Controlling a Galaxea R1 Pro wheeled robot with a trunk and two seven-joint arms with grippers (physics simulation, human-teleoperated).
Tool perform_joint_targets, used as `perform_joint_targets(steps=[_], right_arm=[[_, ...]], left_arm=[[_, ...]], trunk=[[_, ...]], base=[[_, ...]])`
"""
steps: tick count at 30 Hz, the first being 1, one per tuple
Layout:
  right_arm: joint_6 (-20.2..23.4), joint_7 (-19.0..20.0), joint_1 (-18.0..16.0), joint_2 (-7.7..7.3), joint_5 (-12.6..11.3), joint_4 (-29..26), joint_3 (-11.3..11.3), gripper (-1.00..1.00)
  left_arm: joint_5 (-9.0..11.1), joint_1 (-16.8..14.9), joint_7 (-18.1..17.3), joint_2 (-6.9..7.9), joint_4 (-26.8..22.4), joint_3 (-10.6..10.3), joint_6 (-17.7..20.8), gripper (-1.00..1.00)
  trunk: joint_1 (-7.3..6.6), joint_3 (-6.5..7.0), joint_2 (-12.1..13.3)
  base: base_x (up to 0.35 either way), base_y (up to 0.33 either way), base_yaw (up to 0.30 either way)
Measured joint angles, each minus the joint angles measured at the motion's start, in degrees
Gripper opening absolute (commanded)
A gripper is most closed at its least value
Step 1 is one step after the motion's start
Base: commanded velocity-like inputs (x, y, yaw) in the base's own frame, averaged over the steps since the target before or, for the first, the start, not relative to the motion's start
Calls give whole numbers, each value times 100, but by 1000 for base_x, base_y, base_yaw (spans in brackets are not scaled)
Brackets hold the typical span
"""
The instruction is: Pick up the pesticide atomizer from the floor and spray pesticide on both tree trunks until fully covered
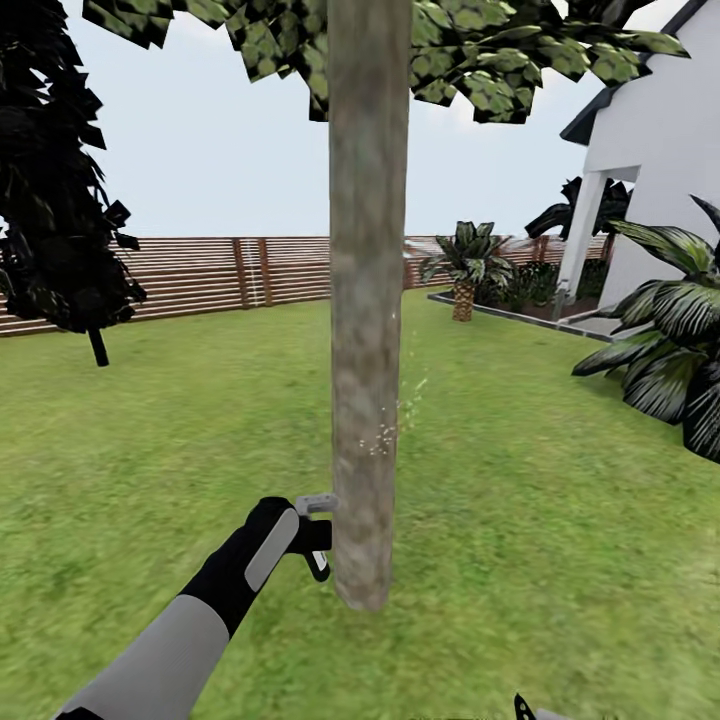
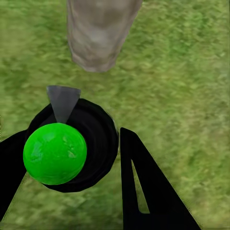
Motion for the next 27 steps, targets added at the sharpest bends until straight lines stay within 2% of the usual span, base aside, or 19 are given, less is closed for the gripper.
perform_joint_targets(steps=[8, 12, 19, 21, 23, 27], right_arm=[[3, 0, -1, 2, 0, 1, 3, -100], [3, 0, 0, 3, 1, -1, -1, -100], [4, -3, 0, 3, 1, -2, -3, -100], [2, -3, 0, 3, 1, -2, -3, -100], [0, -1, 0, 3, 7, -1, -1, -100], [-1, 0, -1, 3, 9, -1, 3, -100]], left_arm=[[-1, 1, -3, 1, -2, 0, 1, -100], [-14, 1, -5, 3, 5, -2, 0, -100], [-10, 1, -26, 1, 8, -7, 50, -100], [3, -3, -36, 0, 12, -14, 154, -100], [4, -6, -34, -4, 12, -12, 415, -100], [1, -7, -30, -6, 11, -13, 595, -100]], trunk=[[-1, 0, -1], [0, 0, 0], [0, 0, 0], [0, 0, 0], [0, 0, 0], [-1, 0, 0]], base=[[36, 300, -144], [53, 87, -96], [16, 12, -240], [8, 2, -139], [4, 1, -63], [56, 39, -34]])
